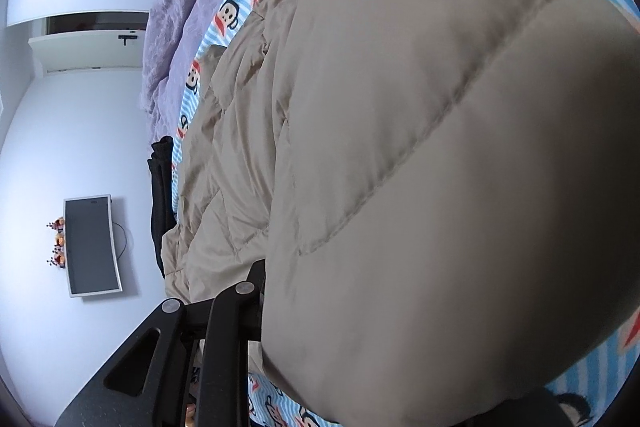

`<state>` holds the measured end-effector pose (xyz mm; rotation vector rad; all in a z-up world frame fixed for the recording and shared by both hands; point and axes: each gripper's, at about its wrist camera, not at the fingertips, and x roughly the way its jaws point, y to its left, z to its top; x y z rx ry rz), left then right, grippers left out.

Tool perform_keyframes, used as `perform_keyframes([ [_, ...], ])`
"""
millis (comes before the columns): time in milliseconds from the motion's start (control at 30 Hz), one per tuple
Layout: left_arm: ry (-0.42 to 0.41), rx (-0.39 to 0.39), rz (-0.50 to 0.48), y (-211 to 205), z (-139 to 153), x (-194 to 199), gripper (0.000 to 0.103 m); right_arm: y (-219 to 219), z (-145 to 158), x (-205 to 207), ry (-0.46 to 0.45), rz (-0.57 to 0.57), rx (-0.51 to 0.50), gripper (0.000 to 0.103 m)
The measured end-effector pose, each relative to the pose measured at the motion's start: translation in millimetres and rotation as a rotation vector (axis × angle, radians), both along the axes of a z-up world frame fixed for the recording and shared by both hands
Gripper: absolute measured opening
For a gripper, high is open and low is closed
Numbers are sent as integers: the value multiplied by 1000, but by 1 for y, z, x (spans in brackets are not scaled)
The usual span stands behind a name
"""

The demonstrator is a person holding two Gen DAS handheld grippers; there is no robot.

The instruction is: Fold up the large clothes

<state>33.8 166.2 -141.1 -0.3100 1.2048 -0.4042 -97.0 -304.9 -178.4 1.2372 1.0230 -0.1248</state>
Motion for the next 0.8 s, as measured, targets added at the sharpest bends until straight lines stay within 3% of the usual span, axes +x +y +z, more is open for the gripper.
perform_keyframes([
  [133, 52, 25, 31, 11, 1, -36, 22, 6, 2, -32, 10, 34, 11, 26],
  [300, 106, 88, 147, 40, 0, -66, 48, 11, -1, -64, 35, 69, 43, 26],
  [433, 105, 130, 229, 64, 1, -84, 48, 10, -6, -78, 54, 60, 67, 29],
  [533, 103, 196, 275, 76, -9, -85, 48, 8, -7, -77, 94, 67, 30, 40],
  [600, 130, 221, 306, 82, -20, -82, 64, 5, -2, -83, 118, 82, -12, 46],
  [700, 145, 246, 319, 81, -28, -78, 66, 2, 2, -90, 157, 77, -63, 50],
  [800, 134, 320, 299, 73, -21, -78, 66, -2, 3, -95, 204, 55, -79, 54],
])
